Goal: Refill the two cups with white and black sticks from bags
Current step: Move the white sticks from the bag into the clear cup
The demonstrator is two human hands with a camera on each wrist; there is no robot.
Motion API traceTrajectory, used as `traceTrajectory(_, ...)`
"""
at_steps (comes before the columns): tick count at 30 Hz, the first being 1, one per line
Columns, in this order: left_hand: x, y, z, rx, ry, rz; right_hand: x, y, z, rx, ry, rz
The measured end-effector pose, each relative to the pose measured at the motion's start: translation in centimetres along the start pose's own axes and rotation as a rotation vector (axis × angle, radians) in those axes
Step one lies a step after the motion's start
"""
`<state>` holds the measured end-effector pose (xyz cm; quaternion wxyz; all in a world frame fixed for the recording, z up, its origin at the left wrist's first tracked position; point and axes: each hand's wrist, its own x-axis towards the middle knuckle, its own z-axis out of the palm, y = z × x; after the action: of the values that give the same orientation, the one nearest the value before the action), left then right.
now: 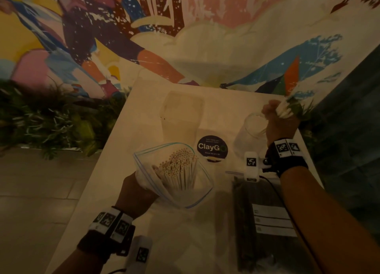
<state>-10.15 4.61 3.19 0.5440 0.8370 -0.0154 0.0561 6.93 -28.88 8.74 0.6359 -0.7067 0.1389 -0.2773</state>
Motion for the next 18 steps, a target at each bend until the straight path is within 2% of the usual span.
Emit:
traceTrajectory(4,0.0,-0.3,-0.1,0.024,-0.033,-0.014,-0.2,1.0,-0.1,-0.151,0.002,0.033)
traceTrajectory(13,-0.2,-0.5,0.1,0.028,0.000,-0.016,-1.1,0.7,0.0,-0.245,0.048,0.047)
traceTrajectory(16,-0.3,-0.9,0.1,0.037,0.005,-0.034,-1.6,0.3,-0.1,-0.438,0.018,0.001)
traceTrajectory(18,-0.3,-1.0,0.1,0.015,0.011,-0.058,-2.3,-0.1,-0.5,-0.471,0.016,-0.084)
